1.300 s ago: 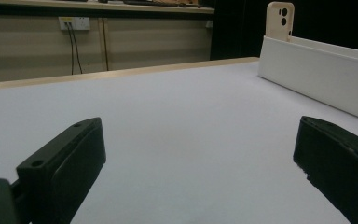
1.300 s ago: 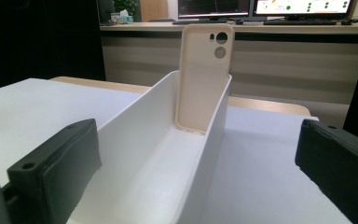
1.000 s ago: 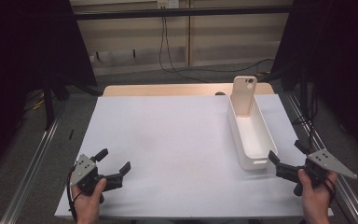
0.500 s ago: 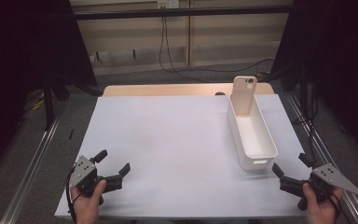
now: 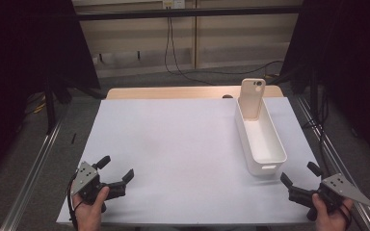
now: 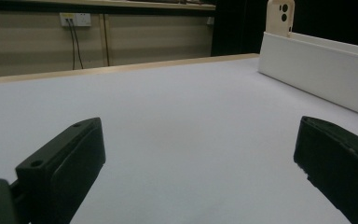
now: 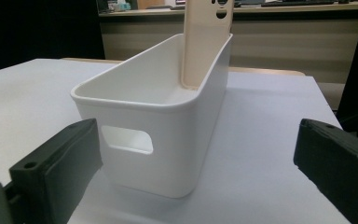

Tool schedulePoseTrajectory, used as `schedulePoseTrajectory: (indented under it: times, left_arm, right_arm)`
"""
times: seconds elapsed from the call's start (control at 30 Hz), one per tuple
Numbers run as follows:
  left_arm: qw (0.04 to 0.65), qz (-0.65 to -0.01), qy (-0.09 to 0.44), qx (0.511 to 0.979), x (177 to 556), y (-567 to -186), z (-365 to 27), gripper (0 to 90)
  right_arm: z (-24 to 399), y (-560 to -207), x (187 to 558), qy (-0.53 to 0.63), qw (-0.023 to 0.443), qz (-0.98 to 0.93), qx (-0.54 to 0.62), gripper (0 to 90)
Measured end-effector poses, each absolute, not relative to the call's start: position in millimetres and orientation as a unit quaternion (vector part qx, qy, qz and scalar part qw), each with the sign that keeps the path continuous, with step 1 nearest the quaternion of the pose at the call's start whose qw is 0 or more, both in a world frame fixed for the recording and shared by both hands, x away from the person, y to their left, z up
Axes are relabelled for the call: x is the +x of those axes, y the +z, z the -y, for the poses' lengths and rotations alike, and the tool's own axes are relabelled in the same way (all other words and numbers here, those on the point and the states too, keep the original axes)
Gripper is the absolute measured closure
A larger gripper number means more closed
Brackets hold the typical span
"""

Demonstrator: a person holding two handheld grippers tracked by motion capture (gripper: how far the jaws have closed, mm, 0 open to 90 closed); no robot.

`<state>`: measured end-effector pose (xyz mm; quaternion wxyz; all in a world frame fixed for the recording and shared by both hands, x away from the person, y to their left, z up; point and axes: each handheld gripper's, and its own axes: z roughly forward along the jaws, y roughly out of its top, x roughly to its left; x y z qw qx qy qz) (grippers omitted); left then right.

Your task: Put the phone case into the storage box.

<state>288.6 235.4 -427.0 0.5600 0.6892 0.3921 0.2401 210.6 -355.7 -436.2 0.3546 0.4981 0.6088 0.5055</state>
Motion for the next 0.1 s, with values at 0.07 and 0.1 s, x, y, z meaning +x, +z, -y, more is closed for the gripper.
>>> schedulePoseTrajectory:
  times: [0.07,0.1]
  left_arm:
    - [0.557,-0.394,0.24,0.691,288.9,-427.3,-236.0,2.2]
    - [0.556,-0.395,0.24,0.69,289.0,-427.4,-236.3,2.2]
  right_arm:
    - [355.9,-436.5,211.8,0.507,0.354,-0.609,0.497,0.6]
    - [355.9,-436.7,212.1,0.507,0.354,-0.61,0.496,0.6]
